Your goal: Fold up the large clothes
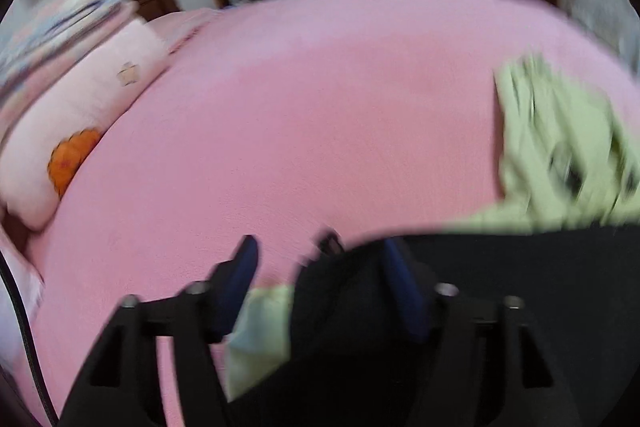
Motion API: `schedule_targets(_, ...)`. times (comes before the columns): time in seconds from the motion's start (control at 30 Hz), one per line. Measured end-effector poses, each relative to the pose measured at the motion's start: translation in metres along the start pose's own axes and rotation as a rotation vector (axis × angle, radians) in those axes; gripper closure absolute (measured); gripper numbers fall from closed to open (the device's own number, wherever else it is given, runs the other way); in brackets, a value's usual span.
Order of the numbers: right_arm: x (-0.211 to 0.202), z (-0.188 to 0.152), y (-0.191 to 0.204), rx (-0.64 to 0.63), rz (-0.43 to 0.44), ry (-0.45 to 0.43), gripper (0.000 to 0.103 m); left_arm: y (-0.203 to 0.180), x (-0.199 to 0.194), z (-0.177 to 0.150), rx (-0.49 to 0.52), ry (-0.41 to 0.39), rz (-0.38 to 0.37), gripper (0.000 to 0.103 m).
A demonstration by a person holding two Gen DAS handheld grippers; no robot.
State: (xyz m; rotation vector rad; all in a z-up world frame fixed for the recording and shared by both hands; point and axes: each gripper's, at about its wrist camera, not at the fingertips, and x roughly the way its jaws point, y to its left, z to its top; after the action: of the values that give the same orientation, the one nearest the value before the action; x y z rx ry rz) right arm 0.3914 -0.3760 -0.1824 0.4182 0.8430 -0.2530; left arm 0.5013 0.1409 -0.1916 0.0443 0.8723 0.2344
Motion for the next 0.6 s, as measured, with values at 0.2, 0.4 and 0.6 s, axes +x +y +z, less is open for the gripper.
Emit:
schedule_targets(0.2,-0.058,-0.013,0.040,-0.104,0.040,-0.084,0.070,0.064,-0.055,0.002,-0.218,-0.030,-0.002,0.030)
schedule_targets(0.4,-0.081,-0.086,0.125,-0.308,0.175,0.033,0.070,0.024,-0.100,-0.059,-0.015,-0.005,-0.058,0.030)
schedule_targets(0.6,-0.094,-0.181,0.198,-0.499,0.291,0.091,0.070,-0.031,-0.137,-0.146,0.054,-0.002,-0.078,0.030)
